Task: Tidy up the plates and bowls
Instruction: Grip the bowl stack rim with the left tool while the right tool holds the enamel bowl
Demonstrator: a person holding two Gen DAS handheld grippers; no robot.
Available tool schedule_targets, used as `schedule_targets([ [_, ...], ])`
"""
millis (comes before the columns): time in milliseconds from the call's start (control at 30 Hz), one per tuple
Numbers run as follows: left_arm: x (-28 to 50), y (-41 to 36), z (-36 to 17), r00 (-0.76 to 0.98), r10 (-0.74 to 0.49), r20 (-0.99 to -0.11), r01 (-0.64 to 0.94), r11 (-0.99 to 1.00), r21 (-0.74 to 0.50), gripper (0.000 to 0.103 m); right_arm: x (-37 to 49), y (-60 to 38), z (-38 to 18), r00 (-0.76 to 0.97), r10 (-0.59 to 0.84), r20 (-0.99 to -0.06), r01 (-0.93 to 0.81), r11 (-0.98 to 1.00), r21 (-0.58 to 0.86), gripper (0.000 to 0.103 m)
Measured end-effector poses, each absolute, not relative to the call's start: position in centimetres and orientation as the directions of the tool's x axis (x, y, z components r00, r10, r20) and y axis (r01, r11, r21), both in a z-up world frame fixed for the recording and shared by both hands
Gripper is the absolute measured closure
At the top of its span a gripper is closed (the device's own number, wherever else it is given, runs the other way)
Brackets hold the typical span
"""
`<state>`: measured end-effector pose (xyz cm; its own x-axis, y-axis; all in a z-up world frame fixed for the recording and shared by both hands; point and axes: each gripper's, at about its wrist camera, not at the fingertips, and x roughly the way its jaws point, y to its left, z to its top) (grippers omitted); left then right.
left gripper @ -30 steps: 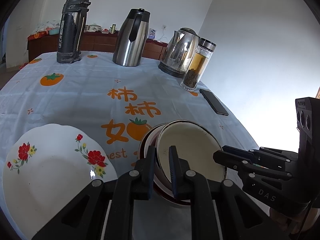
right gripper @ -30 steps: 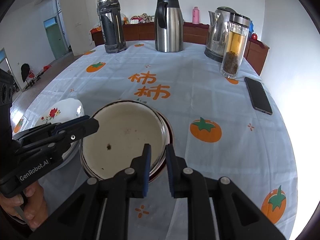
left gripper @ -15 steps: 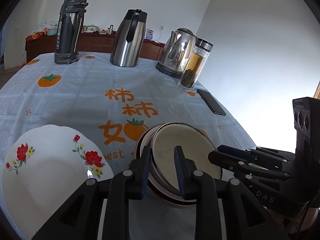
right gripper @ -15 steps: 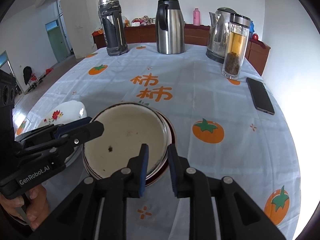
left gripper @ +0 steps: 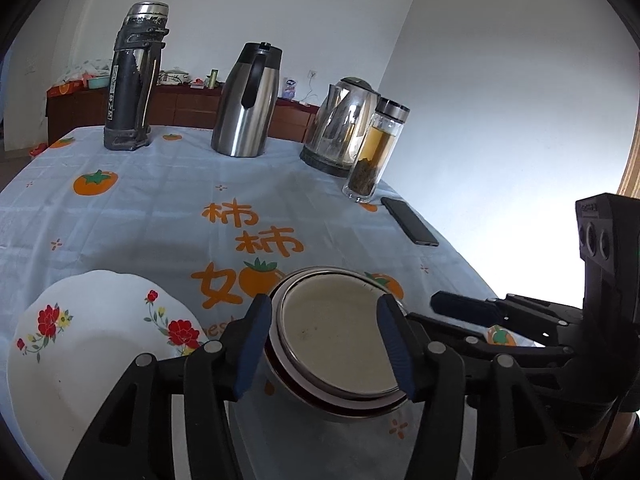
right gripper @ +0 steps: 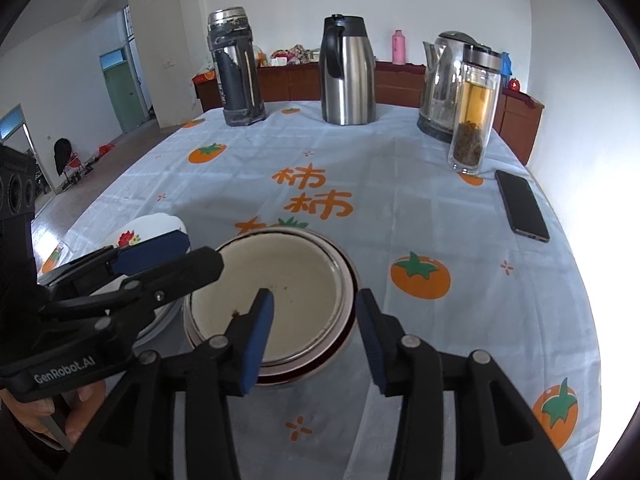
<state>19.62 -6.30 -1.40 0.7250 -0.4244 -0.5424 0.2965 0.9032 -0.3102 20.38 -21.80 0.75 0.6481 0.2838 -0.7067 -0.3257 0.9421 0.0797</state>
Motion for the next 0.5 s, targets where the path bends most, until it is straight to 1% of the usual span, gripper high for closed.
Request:
schedule_targets([
  [167, 20.4, -6.0, -2.2, 0.707, -0.398, -0.585, 0.254, 0.915, -0.315, 0.045, 20.6, -22.7, 0.4, 0.655, 0.273, -0.704, -0.293, 0.951, 0.096, 0.056],
  [500, 20.8, -6.6, -3.5, 0.662, -0.384, -0.644, 0.244, 0.923, -0.299, 0.045, 21.1, -23.8, -1.0, 0.641, 0.272, -0.718, -0.258, 0.957, 0.132, 0.055],
])
